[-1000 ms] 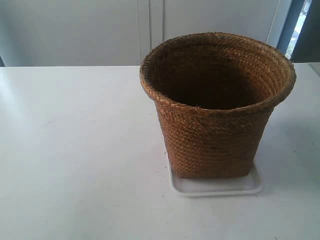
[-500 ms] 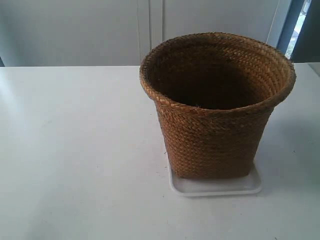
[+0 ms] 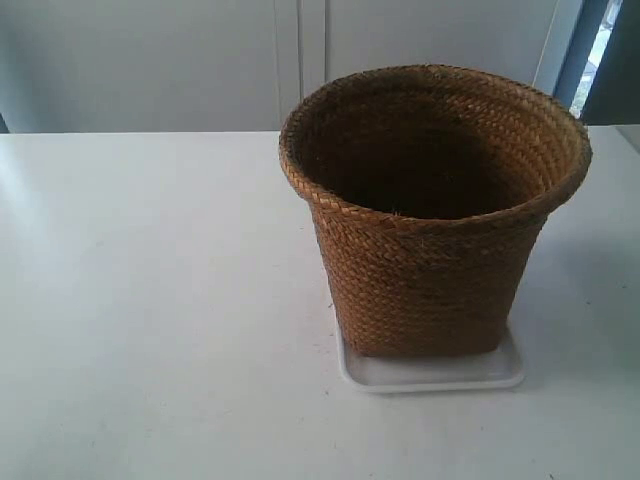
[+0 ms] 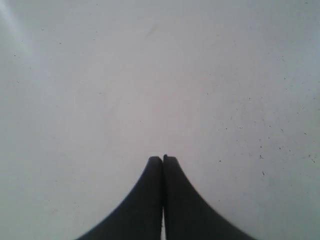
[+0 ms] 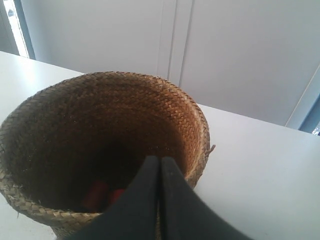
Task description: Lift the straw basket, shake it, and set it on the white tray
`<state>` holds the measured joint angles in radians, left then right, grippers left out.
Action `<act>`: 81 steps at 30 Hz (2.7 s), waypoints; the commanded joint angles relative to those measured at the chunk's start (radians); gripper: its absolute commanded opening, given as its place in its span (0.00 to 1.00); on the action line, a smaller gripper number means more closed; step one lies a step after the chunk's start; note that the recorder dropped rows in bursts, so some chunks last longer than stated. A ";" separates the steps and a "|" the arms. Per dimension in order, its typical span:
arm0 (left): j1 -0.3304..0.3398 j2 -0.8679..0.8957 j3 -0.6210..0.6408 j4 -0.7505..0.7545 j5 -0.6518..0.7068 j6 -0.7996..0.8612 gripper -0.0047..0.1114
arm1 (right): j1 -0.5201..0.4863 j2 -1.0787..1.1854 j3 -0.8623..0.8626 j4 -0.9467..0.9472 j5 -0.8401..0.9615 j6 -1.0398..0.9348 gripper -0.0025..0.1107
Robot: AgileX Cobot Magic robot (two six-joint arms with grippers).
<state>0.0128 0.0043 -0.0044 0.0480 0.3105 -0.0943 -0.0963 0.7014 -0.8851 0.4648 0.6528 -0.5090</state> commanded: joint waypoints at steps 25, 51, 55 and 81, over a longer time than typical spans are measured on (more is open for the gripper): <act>-0.006 -0.004 0.004 -0.007 -0.005 -0.003 0.05 | -0.004 -0.002 0.004 0.006 -0.003 -0.002 0.03; -0.006 -0.004 0.004 -0.007 -0.005 -0.003 0.05 | -0.004 -0.453 0.333 -0.033 -0.152 0.015 0.03; -0.006 -0.004 0.004 -0.007 -0.005 -0.003 0.05 | -0.004 -0.485 0.428 -0.161 -0.186 0.248 0.03; -0.006 -0.004 0.004 -0.007 -0.005 -0.003 0.05 | -0.004 -0.701 0.885 -0.498 -0.321 0.696 0.03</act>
<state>0.0128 0.0043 -0.0044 0.0480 0.3068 -0.0943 -0.0981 0.0059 -0.0052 -0.0313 0.3632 0.1901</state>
